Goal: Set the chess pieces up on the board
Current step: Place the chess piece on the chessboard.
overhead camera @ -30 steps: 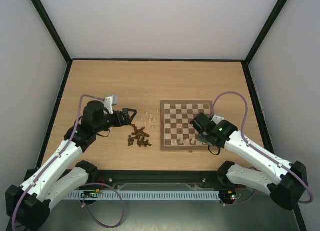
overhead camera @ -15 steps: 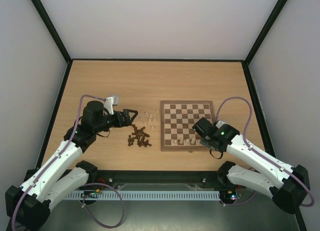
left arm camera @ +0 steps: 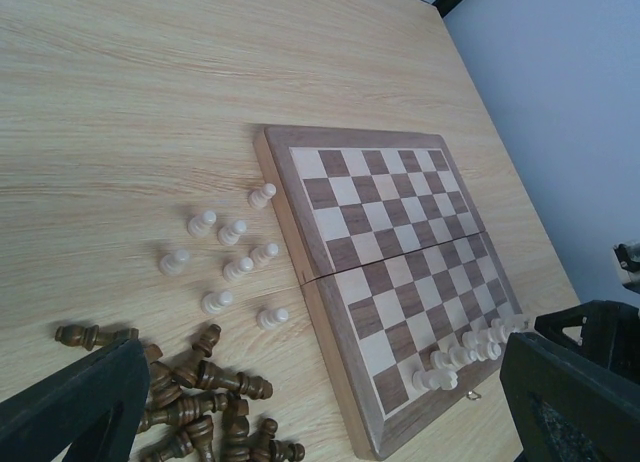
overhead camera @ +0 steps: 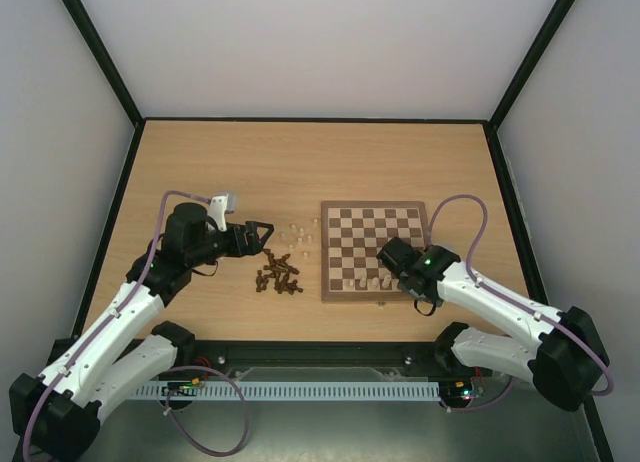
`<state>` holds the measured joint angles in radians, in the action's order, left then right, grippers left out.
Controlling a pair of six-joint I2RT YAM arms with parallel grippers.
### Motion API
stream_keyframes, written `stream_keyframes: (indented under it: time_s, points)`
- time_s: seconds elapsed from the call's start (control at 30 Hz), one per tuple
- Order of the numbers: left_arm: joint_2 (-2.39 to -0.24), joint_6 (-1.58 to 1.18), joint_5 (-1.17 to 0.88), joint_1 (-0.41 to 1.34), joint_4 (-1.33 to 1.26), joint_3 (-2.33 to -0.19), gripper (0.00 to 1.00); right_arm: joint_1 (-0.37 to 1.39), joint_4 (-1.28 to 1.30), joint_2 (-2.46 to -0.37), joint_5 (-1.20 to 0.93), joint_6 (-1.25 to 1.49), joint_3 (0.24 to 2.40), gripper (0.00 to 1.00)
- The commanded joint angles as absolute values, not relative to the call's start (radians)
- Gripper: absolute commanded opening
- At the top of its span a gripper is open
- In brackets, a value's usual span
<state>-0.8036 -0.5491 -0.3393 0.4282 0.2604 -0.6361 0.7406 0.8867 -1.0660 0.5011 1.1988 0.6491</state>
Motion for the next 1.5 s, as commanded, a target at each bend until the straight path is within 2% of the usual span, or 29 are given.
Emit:
stream_keyframes:
  time_s: [0.0,0.8,1.47]
  points:
    - [-0.794,-0.532,-0.336,0.433,0.27,-0.656,0.99,0.719,0.889,-1.06,0.554,1.233,0.636,0.12]
    - [-0.814,-0.526,-0.339,0.443,0.276,-0.657,0.99,0.692,0.762,-1.097,0.583,1.241,0.585,0.12]
    - [-0.825,-0.526,-0.336,0.439,0.275,-0.658,1.0,0.687,0.765,-1.039,0.581,1.235,0.595,0.25]
